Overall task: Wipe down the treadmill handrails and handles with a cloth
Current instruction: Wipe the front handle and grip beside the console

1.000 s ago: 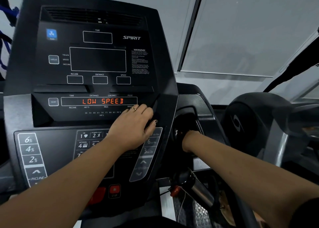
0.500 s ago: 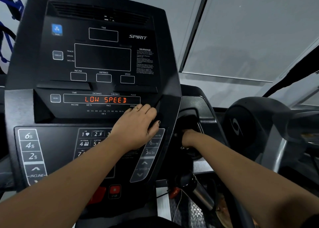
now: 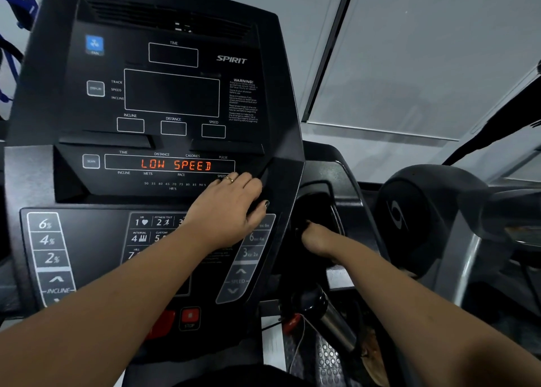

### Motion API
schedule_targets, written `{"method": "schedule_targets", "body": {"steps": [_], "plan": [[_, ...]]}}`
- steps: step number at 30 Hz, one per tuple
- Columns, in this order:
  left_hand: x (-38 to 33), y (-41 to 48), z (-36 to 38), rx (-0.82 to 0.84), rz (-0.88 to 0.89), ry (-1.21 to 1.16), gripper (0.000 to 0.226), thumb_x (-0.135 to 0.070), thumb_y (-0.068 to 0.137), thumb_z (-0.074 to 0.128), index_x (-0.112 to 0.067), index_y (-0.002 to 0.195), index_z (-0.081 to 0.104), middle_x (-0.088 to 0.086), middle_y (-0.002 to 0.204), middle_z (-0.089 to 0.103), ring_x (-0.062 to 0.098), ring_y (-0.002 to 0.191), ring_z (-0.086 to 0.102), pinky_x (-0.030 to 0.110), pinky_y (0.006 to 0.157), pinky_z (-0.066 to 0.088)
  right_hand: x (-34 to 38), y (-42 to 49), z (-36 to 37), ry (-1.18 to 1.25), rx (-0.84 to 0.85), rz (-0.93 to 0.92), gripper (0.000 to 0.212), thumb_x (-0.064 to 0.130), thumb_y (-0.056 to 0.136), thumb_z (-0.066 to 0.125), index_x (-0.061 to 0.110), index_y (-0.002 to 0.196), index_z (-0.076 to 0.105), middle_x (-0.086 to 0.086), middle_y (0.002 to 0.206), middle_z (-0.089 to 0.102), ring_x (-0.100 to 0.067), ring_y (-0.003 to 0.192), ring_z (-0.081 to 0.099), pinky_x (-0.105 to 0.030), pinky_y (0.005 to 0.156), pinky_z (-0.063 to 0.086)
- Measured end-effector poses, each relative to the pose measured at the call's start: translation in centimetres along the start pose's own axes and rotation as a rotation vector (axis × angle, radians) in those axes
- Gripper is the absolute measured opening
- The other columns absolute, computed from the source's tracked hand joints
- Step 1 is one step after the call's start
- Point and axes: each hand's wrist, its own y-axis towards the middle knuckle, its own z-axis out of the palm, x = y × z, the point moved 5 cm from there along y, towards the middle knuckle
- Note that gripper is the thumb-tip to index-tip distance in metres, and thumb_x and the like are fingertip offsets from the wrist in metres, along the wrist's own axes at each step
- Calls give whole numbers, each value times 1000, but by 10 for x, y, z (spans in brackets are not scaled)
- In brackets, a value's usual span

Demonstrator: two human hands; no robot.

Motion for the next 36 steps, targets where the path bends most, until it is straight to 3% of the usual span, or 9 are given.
{"method": "schedule_targets", "body": {"steps": [5, 8, 16, 20, 23, 26, 29, 33, 36], "plan": [[0, -1, 0, -13, 5, 12, 27, -46, 96, 33, -23, 99, 48, -10, 96, 46, 14, 91, 48, 32, 82, 44, 5, -34, -19, -91, -99, -156, 12, 25, 92, 52, 16, 98, 56, -4, 102, 61, -21, 92, 60, -23, 67, 45], [0, -2, 1, -23, 4, 21, 27, -46, 96, 33, -23, 99, 48, -10, 95, 46, 14, 89, 48, 32, 80, 43, 0, -43, -24, -212, -84, -246, 19, 27, 87, 65, 19, 81, 50, 1, 90, 48, -11, 71, 53, -13, 51, 35], [0, -1, 1, -28, 4, 35, 29, -48, 95, 29, -25, 97, 46, -10, 95, 47, 14, 89, 48, 32, 81, 44, -14, -33, -22, -426, 157, -203, 49, 52, 88, 62, 13, 114, 52, 1, 108, 42, -15, 94, 51, -25, 77, 41], [0, 0, 1, -42, 4, 37, 28, -49, 94, 30, -25, 94, 45, -9, 93, 46, 15, 89, 48, 33, 79, 44, -9, -26, -7, -266, 247, -169, 101, 79, 75, 50, 13, 149, 29, -4, 146, 41, -19, 128, 47, -30, 107, 39], [0, 2, 1, -42, 8, 40, 28, -49, 95, 31, -25, 94, 45, -11, 92, 43, 15, 90, 48, 33, 80, 44, 2, -16, 11, -353, 195, -162, 56, 39, 104, 29, 14, 153, 23, -19, 149, 30, -34, 125, 47, -32, 105, 37], [-1, 3, 1, -40, 16, 35, 28, -49, 95, 32, -25, 95, 45, -13, 91, 38, 15, 90, 48, 33, 81, 43, 13, -10, 13, -318, 24, -155, 48, 13, 102, 29, 4, 149, 28, -20, 148, 38, -36, 129, 46, -34, 104, 38], [-1, 4, 0, -33, 21, 29, 28, -50, 94, 31, -25, 94, 44, -12, 91, 40, 15, 90, 46, 33, 81, 43, 9, 0, 15, -117, -102, -129, 40, 22, 103, 34, 5, 138, 45, -17, 132, 56, -34, 119, 54, -37, 100, 43], [-1, 4, -1, -31, 19, 34, 28, -50, 94, 30, -26, 94, 44, -13, 90, 38, 14, 89, 46, 32, 79, 43, 11, 18, 18, 192, -204, -117, 67, 61, 94, 27, 8, 124, 56, -18, 123, 62, -37, 117, 57, -45, 102, 44], [-1, 4, -1, -19, 11, 28, 24, -50, 94, 29, -28, 91, 38, -13, 90, 37, 13, 88, 44, 32, 79, 43, 18, 16, 16, 200, -267, -85, 51, 39, 104, 32, 2, 135, 49, -21, 136, 53, -37, 127, 49, -39, 105, 39]]}}
